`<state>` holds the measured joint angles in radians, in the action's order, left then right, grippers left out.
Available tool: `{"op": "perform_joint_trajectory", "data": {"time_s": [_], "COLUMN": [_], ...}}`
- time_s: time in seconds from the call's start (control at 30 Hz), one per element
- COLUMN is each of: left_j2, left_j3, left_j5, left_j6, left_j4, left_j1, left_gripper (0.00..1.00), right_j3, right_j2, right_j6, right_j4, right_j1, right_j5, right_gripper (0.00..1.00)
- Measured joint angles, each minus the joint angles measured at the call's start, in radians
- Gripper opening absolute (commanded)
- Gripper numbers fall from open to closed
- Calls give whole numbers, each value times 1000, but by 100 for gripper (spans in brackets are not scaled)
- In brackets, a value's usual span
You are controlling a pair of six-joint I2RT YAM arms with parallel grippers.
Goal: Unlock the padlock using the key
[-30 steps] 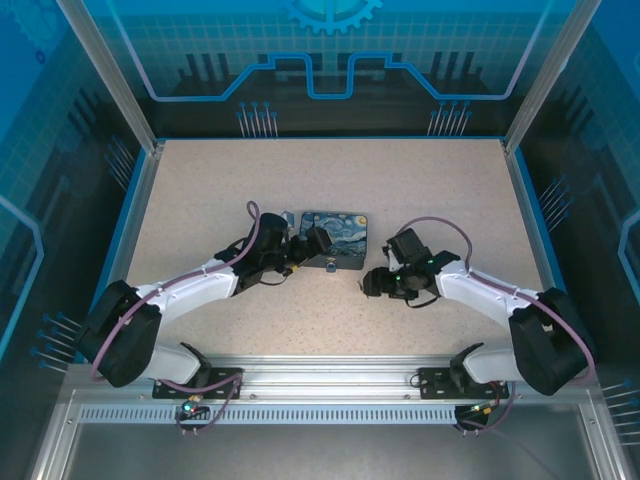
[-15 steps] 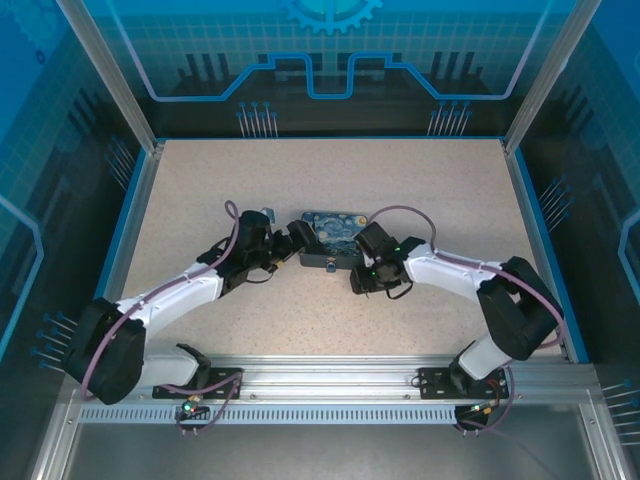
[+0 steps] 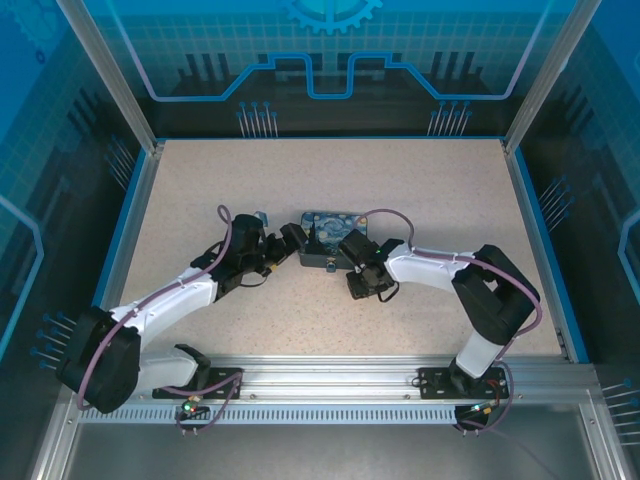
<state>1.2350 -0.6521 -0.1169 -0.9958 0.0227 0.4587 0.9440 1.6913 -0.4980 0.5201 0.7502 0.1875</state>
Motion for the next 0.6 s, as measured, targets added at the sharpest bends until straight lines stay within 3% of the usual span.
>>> {"op": "perform_joint_trajectory", "data": {"time_s": [0.33, 0.6], "left_j2": [0, 0], "left_j3": [0, 0], "left_j5": [0, -8], "left_j6": [0, 0], "left_j4": [0, 0], "left_j1": [-5, -5], "left_gripper": [99, 99], "right_j3": [1, -42], "right_j2": [2, -81], "right_j6": [-13, 4], "right_j4": [-12, -13], "right_j1": [21, 9], "right_j5": [11, -34], "right_gripper": [0, 0]}}
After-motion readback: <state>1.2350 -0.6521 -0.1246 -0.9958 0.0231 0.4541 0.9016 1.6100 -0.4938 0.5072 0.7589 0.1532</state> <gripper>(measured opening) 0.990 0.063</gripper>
